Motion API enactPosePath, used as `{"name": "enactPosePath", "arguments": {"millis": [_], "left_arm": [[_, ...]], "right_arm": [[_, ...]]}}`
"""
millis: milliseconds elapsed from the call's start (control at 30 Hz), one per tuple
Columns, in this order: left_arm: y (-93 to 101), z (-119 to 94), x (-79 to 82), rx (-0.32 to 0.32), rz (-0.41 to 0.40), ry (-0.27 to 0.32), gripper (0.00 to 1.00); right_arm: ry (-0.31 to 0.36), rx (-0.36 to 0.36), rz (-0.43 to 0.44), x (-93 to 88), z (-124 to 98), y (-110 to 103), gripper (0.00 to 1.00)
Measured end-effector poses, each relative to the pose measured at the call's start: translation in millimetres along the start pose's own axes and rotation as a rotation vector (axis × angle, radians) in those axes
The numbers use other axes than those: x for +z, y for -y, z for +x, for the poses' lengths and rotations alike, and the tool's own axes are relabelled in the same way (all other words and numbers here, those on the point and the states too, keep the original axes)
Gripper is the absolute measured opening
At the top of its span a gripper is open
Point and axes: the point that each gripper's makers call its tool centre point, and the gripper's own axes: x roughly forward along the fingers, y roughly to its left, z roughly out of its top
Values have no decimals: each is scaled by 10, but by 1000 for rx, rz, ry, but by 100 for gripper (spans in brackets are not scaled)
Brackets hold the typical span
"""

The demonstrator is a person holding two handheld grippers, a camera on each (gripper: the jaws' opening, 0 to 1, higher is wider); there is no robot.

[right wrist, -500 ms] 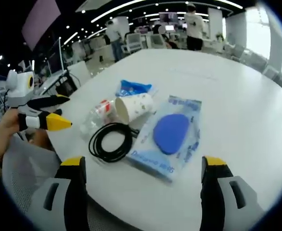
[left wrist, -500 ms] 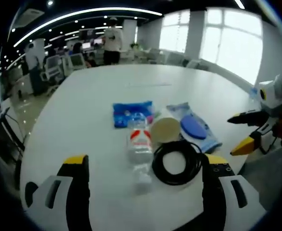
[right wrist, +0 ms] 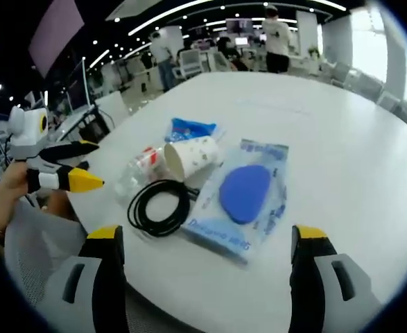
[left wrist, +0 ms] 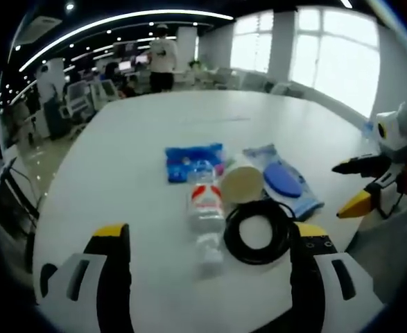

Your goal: Arrange the tabletop items into an orderly group along one side of the table until the central work area is clear of visible clutter.

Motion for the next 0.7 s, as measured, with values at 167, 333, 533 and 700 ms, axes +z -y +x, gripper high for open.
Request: {"name": "enactPosePath", "arguments": {"millis": [167,333,533,700], "left_arm": [[-5,2,-33,0,-5,-11,93],[16,6,-23,-5,7,-9,93],[8,8,-41,-2,6,-18,92],[8,14,-57,-1,8,-27,91]], "right_arm": [[-6,10,-6,-9,4,-27,99],[-16,19,-9,-39,11,-51,99],[-15,27,-12,-35,21,-71,99],[-12,31,-12,-31,22,-76,98]]}}
